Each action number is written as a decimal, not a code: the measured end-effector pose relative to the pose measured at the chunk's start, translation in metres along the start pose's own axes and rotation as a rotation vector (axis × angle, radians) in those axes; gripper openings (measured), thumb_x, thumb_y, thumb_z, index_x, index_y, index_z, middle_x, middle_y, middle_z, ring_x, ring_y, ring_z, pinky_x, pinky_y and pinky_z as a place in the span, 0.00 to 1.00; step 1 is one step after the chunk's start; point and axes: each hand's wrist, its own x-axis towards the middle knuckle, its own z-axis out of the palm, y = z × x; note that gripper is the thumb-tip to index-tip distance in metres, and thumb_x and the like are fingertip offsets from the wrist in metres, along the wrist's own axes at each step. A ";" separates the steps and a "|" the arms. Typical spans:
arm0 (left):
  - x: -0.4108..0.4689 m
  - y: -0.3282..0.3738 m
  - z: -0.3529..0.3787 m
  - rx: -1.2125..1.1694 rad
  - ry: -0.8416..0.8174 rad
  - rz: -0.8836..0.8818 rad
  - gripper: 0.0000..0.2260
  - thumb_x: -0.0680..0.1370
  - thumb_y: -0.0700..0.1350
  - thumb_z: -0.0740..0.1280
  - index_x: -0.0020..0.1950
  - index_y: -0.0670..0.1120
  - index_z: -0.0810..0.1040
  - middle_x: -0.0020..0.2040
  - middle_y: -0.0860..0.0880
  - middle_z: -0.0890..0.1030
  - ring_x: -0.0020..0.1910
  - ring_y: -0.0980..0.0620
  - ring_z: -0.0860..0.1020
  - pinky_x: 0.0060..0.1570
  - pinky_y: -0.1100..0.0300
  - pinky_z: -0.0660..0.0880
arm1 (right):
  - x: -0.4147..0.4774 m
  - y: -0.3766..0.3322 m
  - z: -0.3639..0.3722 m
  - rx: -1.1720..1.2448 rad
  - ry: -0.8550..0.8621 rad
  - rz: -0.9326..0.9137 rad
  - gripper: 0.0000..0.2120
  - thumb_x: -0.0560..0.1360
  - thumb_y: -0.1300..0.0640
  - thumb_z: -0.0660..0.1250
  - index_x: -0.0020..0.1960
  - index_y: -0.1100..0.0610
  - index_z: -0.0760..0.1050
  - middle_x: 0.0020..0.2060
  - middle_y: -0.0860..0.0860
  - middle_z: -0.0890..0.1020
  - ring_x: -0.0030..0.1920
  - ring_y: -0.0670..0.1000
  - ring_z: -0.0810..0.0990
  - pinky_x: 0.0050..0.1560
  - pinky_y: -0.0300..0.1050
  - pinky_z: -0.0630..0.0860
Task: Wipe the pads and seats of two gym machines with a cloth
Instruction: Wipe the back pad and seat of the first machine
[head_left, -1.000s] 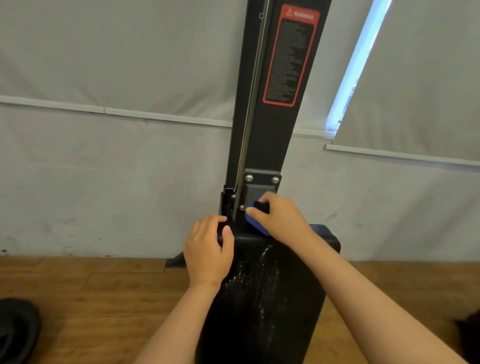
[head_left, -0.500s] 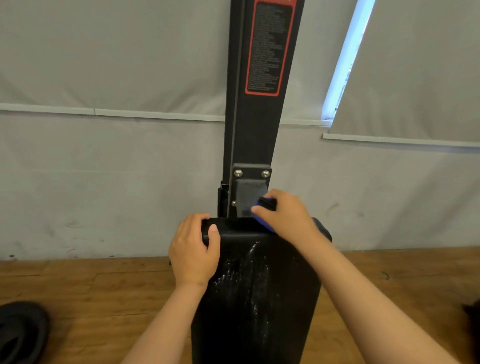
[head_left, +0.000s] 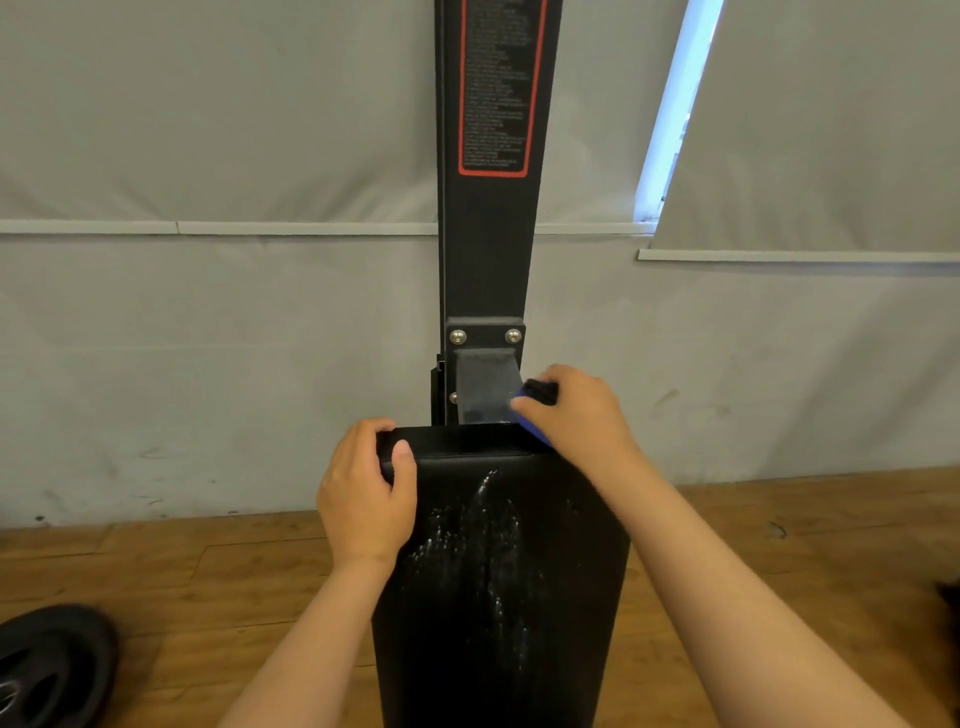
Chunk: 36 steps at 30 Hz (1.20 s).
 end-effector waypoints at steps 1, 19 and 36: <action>0.000 0.000 0.000 0.003 -0.002 0.000 0.20 0.76 0.55 0.52 0.56 0.45 0.76 0.48 0.50 0.79 0.42 0.56 0.73 0.38 0.72 0.62 | -0.004 -0.009 0.006 0.035 -0.047 -0.051 0.14 0.74 0.48 0.69 0.56 0.55 0.76 0.46 0.51 0.80 0.49 0.51 0.79 0.47 0.42 0.75; -0.003 0.001 0.001 0.018 0.009 -0.049 0.07 0.79 0.42 0.62 0.55 0.42 0.75 0.46 0.46 0.79 0.41 0.52 0.74 0.35 0.69 0.62 | -0.009 0.038 -0.026 0.082 -0.066 -0.114 0.10 0.74 0.49 0.70 0.52 0.52 0.76 0.40 0.44 0.78 0.39 0.41 0.75 0.38 0.32 0.71; -0.019 0.001 0.000 -0.523 -0.069 -0.324 0.09 0.79 0.44 0.64 0.59 0.50 0.71 0.50 0.60 0.75 0.48 0.71 0.73 0.46 0.76 0.68 | -0.022 0.006 -0.006 -0.049 0.031 -0.116 0.16 0.75 0.48 0.68 0.58 0.55 0.76 0.49 0.52 0.80 0.49 0.52 0.78 0.48 0.44 0.75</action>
